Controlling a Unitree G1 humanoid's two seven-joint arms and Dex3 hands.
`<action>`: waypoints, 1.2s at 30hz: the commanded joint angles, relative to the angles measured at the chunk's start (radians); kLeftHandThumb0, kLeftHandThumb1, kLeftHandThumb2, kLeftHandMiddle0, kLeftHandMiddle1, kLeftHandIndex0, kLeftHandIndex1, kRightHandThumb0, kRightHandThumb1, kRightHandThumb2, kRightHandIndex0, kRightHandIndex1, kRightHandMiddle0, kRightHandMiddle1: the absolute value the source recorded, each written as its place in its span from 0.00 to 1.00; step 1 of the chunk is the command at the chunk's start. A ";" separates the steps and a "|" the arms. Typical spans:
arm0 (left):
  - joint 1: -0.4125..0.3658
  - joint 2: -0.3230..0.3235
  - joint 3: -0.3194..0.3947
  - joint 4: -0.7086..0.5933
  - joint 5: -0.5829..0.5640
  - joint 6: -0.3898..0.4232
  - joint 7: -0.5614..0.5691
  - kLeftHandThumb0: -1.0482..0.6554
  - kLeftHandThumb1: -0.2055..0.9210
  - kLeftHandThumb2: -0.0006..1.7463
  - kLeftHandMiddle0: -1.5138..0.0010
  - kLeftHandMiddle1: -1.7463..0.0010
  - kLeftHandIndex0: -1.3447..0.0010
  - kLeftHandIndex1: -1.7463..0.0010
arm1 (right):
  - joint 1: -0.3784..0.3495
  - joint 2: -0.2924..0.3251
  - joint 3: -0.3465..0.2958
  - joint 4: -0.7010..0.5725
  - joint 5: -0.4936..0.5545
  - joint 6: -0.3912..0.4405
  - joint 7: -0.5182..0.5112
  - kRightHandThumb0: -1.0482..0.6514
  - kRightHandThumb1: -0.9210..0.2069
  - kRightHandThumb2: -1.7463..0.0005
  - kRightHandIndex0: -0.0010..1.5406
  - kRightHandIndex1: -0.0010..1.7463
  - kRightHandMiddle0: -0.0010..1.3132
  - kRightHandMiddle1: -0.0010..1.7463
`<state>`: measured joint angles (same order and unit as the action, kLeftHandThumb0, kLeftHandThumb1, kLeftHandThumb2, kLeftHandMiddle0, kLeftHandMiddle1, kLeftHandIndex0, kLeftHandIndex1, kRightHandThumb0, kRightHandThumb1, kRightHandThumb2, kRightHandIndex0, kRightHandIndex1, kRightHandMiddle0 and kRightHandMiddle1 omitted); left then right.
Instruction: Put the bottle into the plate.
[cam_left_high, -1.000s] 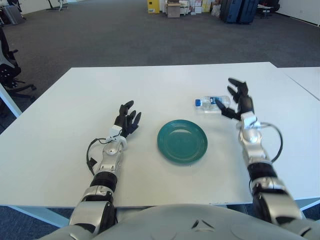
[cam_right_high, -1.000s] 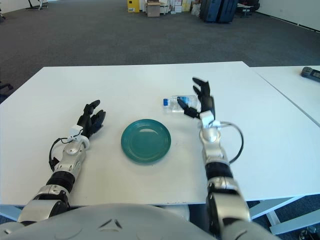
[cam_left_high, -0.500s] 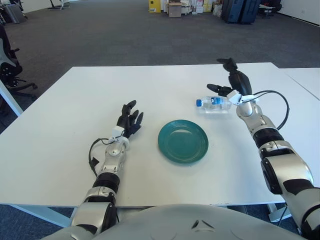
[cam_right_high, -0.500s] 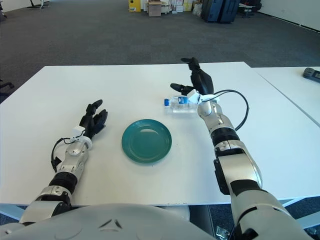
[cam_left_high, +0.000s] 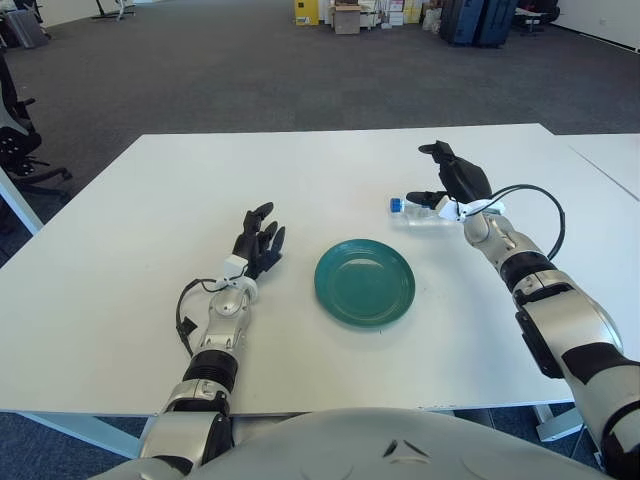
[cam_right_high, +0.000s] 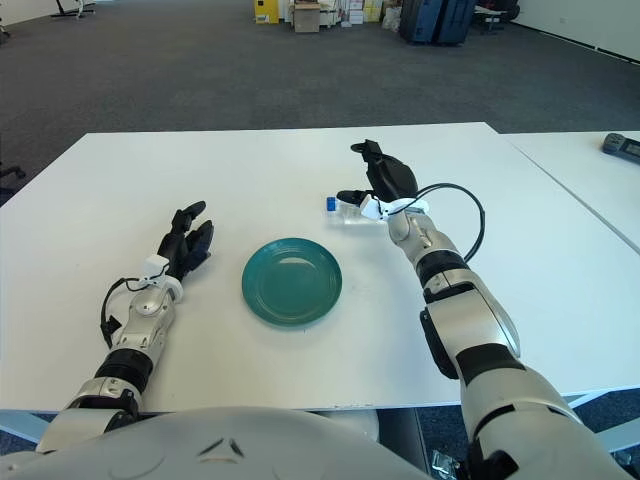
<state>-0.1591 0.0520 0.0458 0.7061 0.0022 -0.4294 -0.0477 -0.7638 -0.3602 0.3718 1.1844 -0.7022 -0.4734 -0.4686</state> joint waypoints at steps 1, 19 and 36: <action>0.036 -0.006 -0.011 0.022 0.012 0.026 0.003 0.17 1.00 0.35 0.73 0.95 1.00 0.54 | -0.073 -0.008 0.048 0.027 -0.033 0.015 0.063 0.08 0.00 0.74 0.21 0.00 0.00 0.43; 0.070 -0.002 -0.011 -0.035 -0.008 -0.022 -0.031 0.18 1.00 0.37 0.72 0.95 1.00 0.53 | -0.084 0.001 0.155 0.146 -0.045 0.078 0.265 0.01 0.00 0.72 0.11 0.00 0.00 0.33; 0.154 0.014 0.006 -0.185 -0.062 -0.028 -0.093 0.22 1.00 0.39 0.69 0.94 1.00 0.54 | -0.020 0.025 0.199 0.176 -0.041 0.115 0.278 0.02 0.00 0.71 0.12 0.00 0.00 0.33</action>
<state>-0.0214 0.0549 0.0424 0.5421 -0.0494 -0.4749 -0.1285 -0.8069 -0.3508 0.5662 1.3449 -0.7391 -0.3685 -0.2180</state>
